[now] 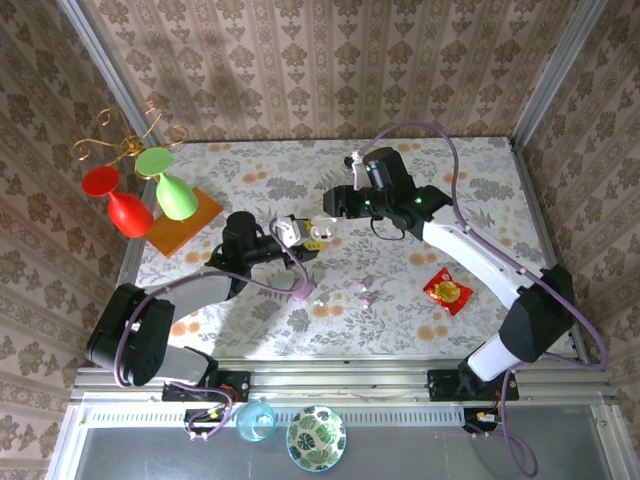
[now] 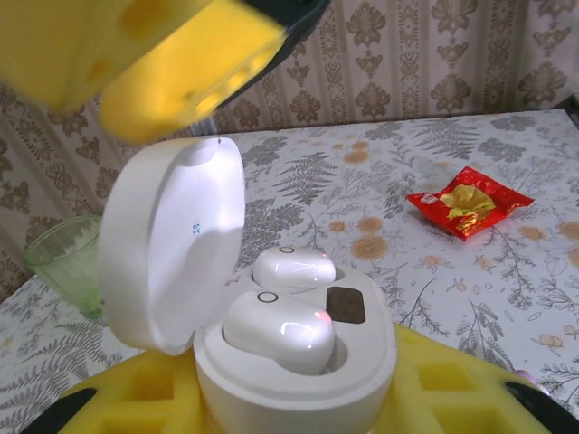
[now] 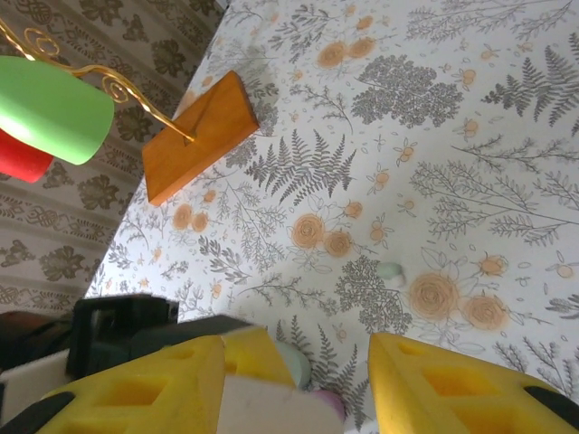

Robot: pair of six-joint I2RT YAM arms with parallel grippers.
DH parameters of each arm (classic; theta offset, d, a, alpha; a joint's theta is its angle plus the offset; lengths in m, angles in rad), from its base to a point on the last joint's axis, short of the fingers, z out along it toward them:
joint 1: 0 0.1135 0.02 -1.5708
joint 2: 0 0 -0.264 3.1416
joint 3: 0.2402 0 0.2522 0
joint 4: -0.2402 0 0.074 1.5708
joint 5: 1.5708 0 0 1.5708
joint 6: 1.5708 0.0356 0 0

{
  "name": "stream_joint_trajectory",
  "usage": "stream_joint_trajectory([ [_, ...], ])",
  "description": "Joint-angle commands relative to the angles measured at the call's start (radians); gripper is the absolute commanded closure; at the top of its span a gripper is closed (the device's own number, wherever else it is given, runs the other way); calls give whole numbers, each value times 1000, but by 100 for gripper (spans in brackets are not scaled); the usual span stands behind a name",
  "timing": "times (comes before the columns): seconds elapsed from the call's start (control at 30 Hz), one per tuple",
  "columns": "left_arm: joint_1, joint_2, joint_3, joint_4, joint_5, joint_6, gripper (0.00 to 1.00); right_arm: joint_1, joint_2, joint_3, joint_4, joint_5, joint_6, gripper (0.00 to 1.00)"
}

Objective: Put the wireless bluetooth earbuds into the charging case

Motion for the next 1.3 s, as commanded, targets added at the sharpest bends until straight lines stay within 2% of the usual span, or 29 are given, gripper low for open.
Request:
stream_joint_trajectory([
  [0.0, -4, -13, -18, 35, 35, 16, 81, -6, 47, 33, 7, -80, 18, 54],
  [0.37, -2, 9, -3, 82, -57, -10, 81, -8, -96, -139, 55, -86, 34, 50],
  [0.43, -1, 11, 0, 98, -50, -24, 81, -22, -131, -180, 99, -103, 71, 44],
  [0.57, -1, 16, -1, 158, -41, -73, 81, -74, -169, -286, 277, -232, 220, 33],
  [0.67, 0, 19, -6, 225, -42, -133, 81, -111, -165, -381, 488, -378, 383, 31],
  [0.8, 2, 10, -13, 284, -58, -189, 81, -124, -115, -481, 805, -514, 608, 36],
  [0.93, 2, 3, -5, 292, -46, -202, 81, -119, -46, -560, 1124, -565, 823, 41],
  [1.07, 3, 2, 1, 292, -53, -208, 81, -115, 5, -578, 1266, -573, 936, 46],
  [1.27, 4, 5, 8, 282, -80, -205, 81, -100, 85, -585, 1448, -580, 1074, 63],
])
